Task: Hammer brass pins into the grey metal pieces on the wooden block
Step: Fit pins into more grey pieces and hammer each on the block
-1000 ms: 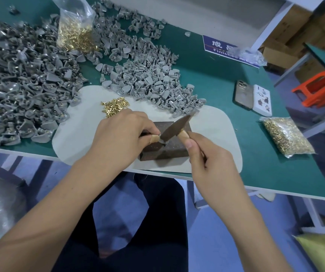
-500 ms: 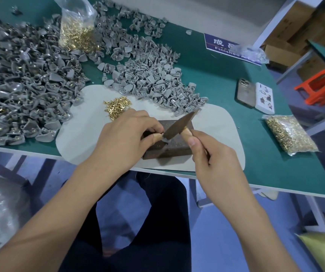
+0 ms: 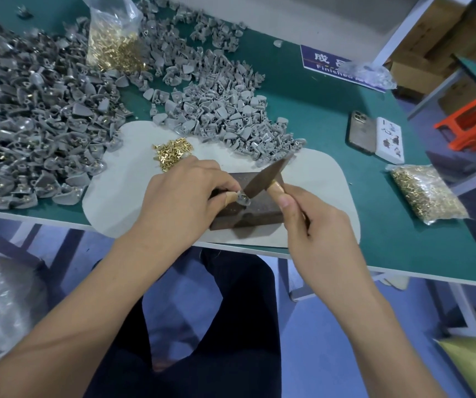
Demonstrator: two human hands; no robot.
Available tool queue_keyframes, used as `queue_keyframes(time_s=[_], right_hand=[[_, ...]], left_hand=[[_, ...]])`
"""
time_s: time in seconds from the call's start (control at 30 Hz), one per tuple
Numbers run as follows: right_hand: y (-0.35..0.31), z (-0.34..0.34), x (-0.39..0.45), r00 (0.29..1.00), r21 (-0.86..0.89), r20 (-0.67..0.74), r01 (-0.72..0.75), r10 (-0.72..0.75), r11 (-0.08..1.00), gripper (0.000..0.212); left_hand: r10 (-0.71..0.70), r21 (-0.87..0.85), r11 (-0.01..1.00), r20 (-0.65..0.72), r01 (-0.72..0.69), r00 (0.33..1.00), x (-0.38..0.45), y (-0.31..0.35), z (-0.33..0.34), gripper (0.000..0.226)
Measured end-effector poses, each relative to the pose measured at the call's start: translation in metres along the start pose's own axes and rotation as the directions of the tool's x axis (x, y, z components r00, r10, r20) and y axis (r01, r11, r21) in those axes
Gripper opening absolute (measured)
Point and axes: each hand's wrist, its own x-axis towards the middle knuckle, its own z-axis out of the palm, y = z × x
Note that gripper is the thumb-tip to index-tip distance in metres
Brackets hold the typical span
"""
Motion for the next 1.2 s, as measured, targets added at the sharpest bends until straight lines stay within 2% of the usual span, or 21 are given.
queue_keyframes(time_s=[0.2,0.33,0.57,0.7,0.93,1.0,1.1,1.2], right_hand=[[-0.002,-0.007,0.001,0.992,0.085,-0.118,0.053,-0.043,0.995,0.028],[0.001,0.005,-0.006,1.000,0.147,-0.012,0.010,-0.008,0.989,0.034],[0.002,0.007,-0.006,1.000,0.163,-0.005,0.001,0.000,0.987,0.028],[0.002,0.003,-0.002,1.000,0.102,0.019,0.003,-0.005,0.995,0.026],[-0.005,-0.019,0.005,0.986,0.101,-0.160,0.064,-0.047,0.993,0.027],[-0.005,-0.014,0.004,0.991,0.087,-0.120,0.062,-0.052,0.994,0.029],[0.001,-0.001,-0.002,1.000,0.039,0.018,0.015,-0.016,0.999,0.034],[0.002,-0.003,-0.001,0.999,-0.001,0.043,0.003,-0.003,1.000,0.037]], left_hand=[[-0.019,-0.018,1.000,0.012,0.019,1.000,0.000,0.001,-0.001,0.006],[-0.014,-0.025,1.000,0.018,0.015,1.000,0.000,0.000,-0.001,0.008],[-0.021,-0.025,0.999,0.021,0.022,1.000,-0.001,0.000,-0.002,0.007],[0.022,0.014,1.000,0.005,-0.022,1.000,-0.002,0.004,-0.003,0.005],[0.021,0.029,0.999,0.017,-0.021,1.000,-0.003,0.006,-0.005,0.005],[0.020,0.029,0.999,0.023,-0.020,1.000,-0.003,0.005,-0.005,0.005],[0.015,0.029,0.999,0.035,-0.016,0.999,-0.002,0.004,-0.005,0.006],[0.016,0.033,0.999,0.046,-0.018,0.999,-0.001,0.003,-0.004,0.007]])
